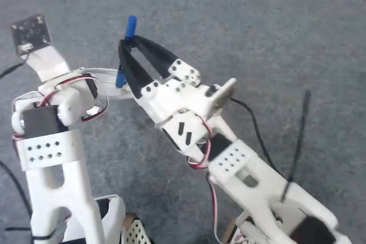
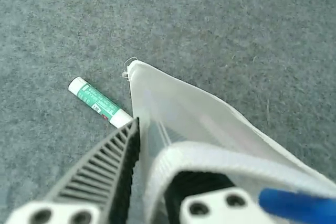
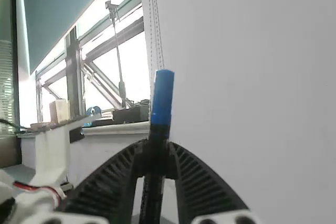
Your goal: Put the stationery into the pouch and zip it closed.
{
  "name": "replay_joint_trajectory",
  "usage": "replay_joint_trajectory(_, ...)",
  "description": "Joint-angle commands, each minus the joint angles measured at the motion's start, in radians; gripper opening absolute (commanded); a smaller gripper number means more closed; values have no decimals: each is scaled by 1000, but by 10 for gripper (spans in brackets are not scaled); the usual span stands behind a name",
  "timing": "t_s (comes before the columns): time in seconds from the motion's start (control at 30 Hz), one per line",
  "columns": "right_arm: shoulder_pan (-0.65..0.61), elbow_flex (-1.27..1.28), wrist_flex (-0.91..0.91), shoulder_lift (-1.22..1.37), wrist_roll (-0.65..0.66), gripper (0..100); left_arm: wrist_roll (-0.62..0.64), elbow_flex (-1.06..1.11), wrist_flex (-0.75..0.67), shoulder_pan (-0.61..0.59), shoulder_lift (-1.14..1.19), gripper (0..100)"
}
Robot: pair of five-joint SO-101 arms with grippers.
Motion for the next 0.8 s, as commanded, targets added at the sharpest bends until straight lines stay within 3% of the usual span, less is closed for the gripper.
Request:
replay_joint_trajectory(0.0, -5, -20, -110, 85, 71, 6, -6, -64, 2, 2, -6, 12)
replay_joint_trajectory(0.23, -39, -20, -147, 209, 144, 6, -6, -64, 2, 2, -6, 12)
replay_joint_trajectory(0.77, -39, 75, -137, 162, 147, 6, -15, -53, 3, 0, -6, 12)
